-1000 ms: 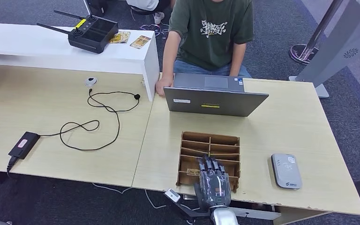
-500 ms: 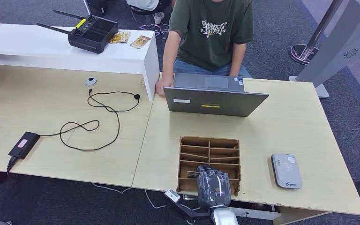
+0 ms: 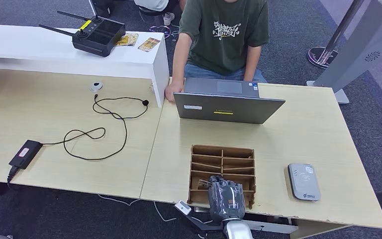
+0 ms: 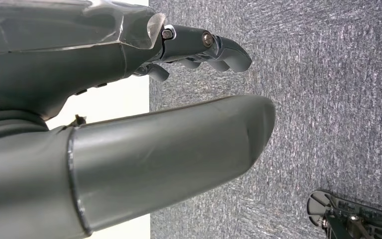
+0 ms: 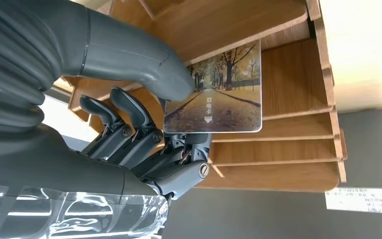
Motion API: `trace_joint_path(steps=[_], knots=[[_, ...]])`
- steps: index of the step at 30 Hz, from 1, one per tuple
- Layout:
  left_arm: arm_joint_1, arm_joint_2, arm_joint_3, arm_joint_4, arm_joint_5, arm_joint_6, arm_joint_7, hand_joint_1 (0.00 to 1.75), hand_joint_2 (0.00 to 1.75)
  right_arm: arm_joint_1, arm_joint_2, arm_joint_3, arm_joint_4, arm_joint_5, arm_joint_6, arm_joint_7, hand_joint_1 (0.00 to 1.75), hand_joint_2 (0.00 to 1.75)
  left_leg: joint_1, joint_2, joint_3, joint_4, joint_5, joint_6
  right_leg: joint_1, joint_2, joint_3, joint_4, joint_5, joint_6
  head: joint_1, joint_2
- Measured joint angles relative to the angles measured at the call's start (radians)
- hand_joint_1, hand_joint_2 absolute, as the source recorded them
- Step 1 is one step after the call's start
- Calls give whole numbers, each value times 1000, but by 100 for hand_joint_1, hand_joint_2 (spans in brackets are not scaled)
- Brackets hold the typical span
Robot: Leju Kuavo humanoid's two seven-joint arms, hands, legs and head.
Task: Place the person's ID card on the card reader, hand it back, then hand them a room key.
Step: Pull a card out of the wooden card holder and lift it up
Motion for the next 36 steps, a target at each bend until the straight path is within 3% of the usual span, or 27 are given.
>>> trace_joint_path(steps=[9,24,30,36], knots=[[1,0,0,0,3,0,-6,0,0,34,0,-40,-119,36,-53,24,175,175,0,0,0,0,0,0,0,0,0,0,0,0,0,0],[3,0,0,0,13,0,-9,0,0,108,35,-148,-308,68,-30,-14,175,175,0,0,0,0,0,0,0,0,0,0,0,0,0,0],[3,0,0,0,13,3,-3,0,0,157,96,-283,-381,45,-64,-66,175,175,0,-1,0,0,0,0,0,-1,0,0,0,0,0,0],[3,0,0,0,18,5,7,0,0,204,170,-495,-448,-204,-133,-190,175,175,0,0,-1,0,0,0,0,-1,0,0,0,0,0,0]])
